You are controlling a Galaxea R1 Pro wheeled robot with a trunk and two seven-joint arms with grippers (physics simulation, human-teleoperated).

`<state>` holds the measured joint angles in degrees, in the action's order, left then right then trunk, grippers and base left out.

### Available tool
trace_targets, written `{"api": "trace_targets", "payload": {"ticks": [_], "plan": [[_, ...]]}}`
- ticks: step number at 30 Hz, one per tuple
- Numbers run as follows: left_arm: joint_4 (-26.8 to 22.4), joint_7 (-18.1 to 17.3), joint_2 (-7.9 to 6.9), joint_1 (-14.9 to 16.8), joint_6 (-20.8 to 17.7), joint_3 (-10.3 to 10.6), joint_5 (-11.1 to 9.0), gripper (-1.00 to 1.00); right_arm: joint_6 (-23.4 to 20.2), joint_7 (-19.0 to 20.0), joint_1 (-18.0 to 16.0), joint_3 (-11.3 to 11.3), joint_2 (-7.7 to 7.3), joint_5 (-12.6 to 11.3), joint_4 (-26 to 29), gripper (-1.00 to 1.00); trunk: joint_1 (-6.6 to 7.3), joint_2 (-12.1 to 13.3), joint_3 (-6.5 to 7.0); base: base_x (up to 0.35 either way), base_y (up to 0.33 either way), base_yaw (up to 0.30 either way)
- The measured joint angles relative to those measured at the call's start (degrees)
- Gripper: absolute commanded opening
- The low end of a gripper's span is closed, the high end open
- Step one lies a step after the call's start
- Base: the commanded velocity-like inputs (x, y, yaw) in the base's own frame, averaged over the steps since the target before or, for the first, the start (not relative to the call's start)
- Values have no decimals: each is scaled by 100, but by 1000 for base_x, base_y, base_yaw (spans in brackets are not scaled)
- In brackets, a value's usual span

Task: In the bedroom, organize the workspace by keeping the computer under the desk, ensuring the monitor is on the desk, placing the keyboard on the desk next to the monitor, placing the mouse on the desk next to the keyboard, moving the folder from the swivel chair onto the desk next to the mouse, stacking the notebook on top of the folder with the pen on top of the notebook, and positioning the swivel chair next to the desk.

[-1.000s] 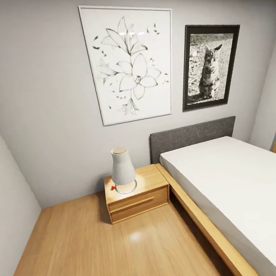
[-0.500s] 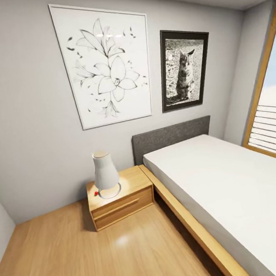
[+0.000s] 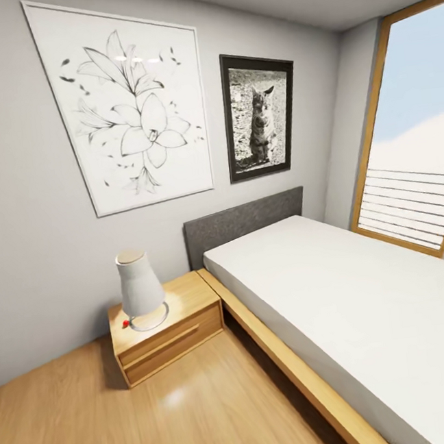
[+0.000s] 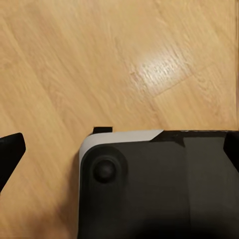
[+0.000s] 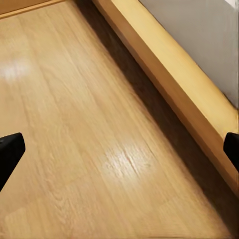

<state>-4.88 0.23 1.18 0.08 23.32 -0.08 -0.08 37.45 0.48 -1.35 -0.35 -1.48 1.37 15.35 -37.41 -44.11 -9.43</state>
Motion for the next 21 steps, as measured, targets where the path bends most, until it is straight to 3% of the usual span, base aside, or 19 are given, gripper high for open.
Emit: {"api": "trace_targets", "payload": {"ticks": [11,21], "plan": [[6,0,-4,0,1,0,0,100,0,-7,0,4,-1,24,-5,100,0,0,0,0,0,-294],[6,0,-4,0,-1,0,0,100,0,-33,0,20,-193,20,103,100,0,0,0,0,0,-294]]}}
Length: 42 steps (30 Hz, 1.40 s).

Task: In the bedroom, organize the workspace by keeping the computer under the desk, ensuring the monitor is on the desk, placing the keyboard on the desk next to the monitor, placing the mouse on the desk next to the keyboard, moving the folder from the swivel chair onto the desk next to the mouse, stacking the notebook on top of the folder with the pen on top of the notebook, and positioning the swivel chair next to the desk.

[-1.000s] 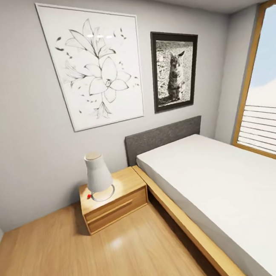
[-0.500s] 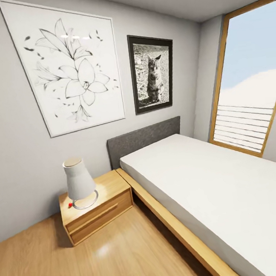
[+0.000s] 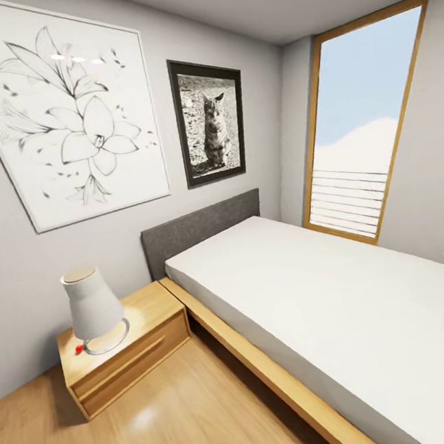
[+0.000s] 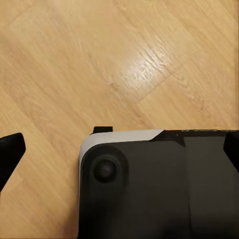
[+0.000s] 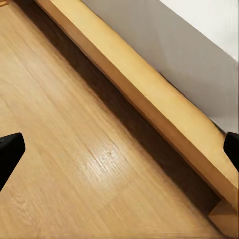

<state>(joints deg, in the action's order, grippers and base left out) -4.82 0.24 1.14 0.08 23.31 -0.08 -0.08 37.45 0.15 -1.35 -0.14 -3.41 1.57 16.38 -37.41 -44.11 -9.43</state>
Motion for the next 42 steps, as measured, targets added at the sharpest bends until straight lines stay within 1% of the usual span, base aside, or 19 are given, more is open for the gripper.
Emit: {"api": "trace_targets", "payload": {"ticks": [16,17,25,42], "plan": [[0,0,0,0,0,0,0,100,0,-4,0,-2,-45,4,62,100,0,0,0,0,0,-293],[0,0,0,0,0,0,0,100,0,-6,0,4,-77,1,73,100,0,0,0,0,0,-293],[0,0,0,0,0,0,0,100,0,-7,0,5,-131,3,81,100,0,0,0,0,0,-293],[0,0,0,0,0,0,0,100,0,-7,0,5,-141,4,86,100,0,0,0,0,0,-293]]}}
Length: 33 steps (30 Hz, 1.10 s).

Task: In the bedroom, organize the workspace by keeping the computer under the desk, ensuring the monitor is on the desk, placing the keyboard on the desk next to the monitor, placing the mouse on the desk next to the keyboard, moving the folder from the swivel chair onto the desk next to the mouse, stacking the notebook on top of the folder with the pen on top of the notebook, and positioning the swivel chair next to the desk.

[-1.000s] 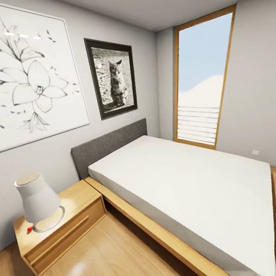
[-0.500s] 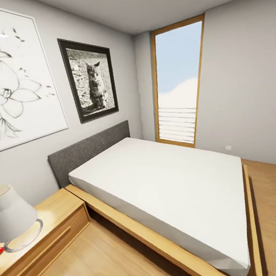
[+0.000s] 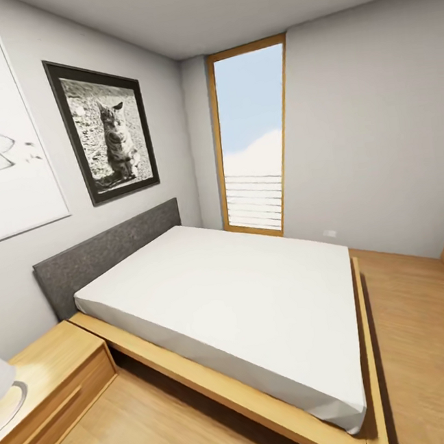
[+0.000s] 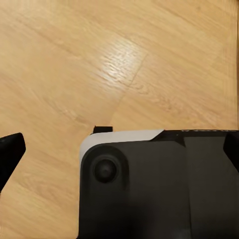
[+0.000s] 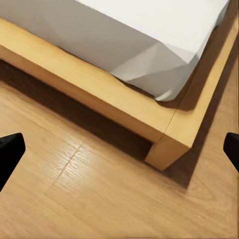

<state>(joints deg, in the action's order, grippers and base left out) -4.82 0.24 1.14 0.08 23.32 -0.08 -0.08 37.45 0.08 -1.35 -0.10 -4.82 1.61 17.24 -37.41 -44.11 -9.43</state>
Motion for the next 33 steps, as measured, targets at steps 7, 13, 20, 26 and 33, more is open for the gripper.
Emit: {"api": "trace_targets", "payload": {"ticks": [7,13,20,26,33], "plan": [[0,0,0,0,0,0,0,100,0,2,0,0,0,0,-2,100,0,0,0,0,0,-293],[0,0,0,0,0,0,0,100,0,0,0,0,0,0,-3,100,0,0,0,0,0,-293],[0,0,0,0,0,0,0,100,-5,0,-2,6,-31,-7,-5,100,0,0,0,0,0,-293],[0,0,0,0,0,0,0,100,-14,0,-13,15,-80,-21,-13,100,0,0,0,0,0,-293],[0,0,0,0,0,0,0,100,-22,-3,-126,19,-85,-29,-31,100,0,0,0,0,0,-293]]}}
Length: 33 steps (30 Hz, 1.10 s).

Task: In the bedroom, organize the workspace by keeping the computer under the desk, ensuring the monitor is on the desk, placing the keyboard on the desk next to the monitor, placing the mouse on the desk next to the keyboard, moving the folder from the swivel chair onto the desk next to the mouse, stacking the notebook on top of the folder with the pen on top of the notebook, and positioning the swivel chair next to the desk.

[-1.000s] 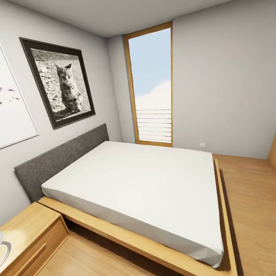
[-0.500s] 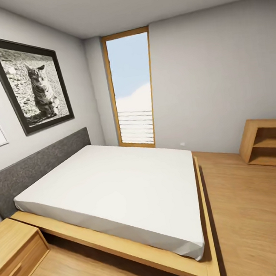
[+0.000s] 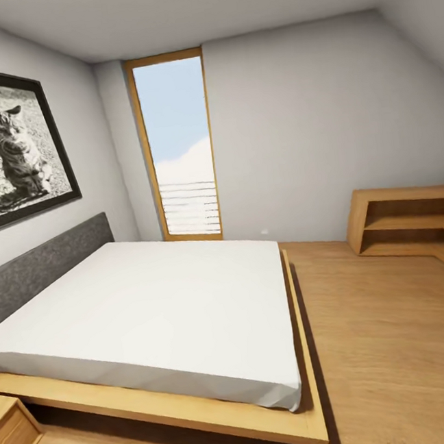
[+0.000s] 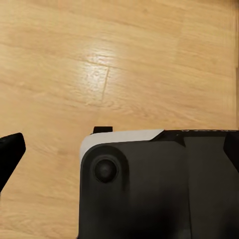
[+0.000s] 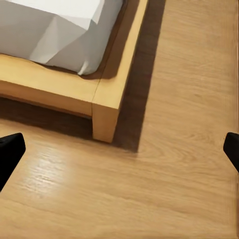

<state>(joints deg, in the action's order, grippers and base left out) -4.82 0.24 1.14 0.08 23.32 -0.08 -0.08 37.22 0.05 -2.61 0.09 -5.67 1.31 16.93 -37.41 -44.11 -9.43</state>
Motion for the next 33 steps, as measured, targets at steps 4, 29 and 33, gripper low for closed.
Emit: {"api": "trace_targets", "payload": {"ticks": [4,29,33], "plan": [[0,0,0,0,1,0,0,100,-42,-125,-247,13,73,-18,-7,100,0,0,0,0,0,-295],[-2410,19,-36,6,-28,-15,-1237,100,-1,-635,-968,-2,727,-304,-367,100,0,0,0,0,0,-295],[-2373,15,-94,7,-17,-21,-1643,100,2,-634,-971,-6,722,-306,-375,100,0,1,0,0,0,-282]]}}
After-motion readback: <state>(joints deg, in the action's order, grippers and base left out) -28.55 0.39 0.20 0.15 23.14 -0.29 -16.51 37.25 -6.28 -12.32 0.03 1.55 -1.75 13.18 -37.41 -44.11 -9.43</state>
